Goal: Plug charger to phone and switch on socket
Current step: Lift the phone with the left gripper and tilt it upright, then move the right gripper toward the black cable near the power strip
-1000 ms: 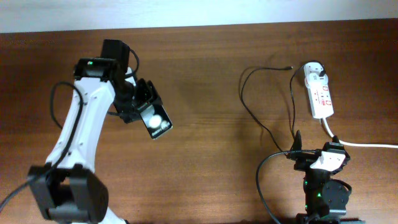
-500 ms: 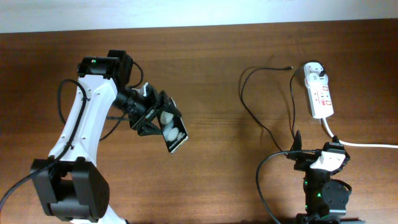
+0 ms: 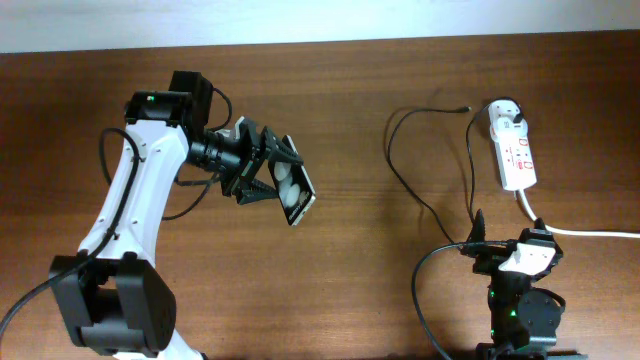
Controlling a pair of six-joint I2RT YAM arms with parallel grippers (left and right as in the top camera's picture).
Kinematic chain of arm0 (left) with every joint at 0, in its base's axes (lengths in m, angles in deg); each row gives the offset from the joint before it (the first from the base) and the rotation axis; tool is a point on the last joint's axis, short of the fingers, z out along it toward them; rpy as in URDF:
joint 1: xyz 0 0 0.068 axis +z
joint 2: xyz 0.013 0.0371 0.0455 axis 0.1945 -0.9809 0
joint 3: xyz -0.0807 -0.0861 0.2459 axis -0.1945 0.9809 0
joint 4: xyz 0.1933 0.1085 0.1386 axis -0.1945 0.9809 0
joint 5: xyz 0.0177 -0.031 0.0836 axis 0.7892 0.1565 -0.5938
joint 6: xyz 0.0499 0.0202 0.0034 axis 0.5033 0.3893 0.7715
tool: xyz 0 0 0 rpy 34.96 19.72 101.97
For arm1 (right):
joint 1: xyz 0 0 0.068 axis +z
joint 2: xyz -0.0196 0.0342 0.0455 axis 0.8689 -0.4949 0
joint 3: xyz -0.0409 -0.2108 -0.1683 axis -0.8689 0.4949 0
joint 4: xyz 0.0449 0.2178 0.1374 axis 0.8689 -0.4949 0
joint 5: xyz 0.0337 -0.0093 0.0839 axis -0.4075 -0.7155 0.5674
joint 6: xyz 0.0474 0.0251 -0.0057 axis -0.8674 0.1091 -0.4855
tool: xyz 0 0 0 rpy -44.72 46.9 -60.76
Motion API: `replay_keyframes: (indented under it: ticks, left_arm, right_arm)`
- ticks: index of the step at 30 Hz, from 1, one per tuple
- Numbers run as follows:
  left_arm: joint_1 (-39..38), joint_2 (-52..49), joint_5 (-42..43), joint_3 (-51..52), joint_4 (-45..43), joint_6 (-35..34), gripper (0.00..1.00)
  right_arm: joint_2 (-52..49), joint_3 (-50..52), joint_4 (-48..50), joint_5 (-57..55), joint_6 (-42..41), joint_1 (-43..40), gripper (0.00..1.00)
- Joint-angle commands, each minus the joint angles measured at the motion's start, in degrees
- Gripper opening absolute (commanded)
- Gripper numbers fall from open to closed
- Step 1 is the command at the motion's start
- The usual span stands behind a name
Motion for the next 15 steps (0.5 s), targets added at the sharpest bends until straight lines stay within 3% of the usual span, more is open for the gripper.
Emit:
replay_keyframes:
  ticks: [1,4,7,9,11,14,15]
  left_arm:
    - [0.1,0.5,2.8,-1.6,-1.6,-0.3,0.55]
    - [0.2,0.5,2.8,-1.6,-2.0,-0.3,0.55]
    - [0.1,0.5,2.7,-1.6,-2.0,-0.3,0.56]
    - [0.2,0.5,2.7,-1.6,-2.6,-0.3,0.55]
    - [0.2,0.5,2.6,-1.6,-3.1,-0.3,0.56]
    - [0.1,0.5,2.5,-1.6,-3.1,-0.3,0.56]
    - [0.1,0.5,2.6,-1.6,-3.0,-0.3,0.56]
  right_arm:
    - [0.3,0.3,-0.5,0.1,0.0,-0.4,0.99]
    - [0.3,0.3,2.4,3.5,-0.1,-0.4,0.99]
    - [0.3,0.3,2.1,23.3,-9.0,-0.4,0.99]
    - [0.3,0.3,2.1,36.5,-18.3,-0.4,0.99]
    - [0.3,0.3,2.1,40.2,-27.1,-0.4,0.99]
    - [0.3,0.3,2.1,44.8,-52.0,-0.4,0.99]
    - [0.3,0.3,2.1,45.5,-56.8,-0.4,0.99]
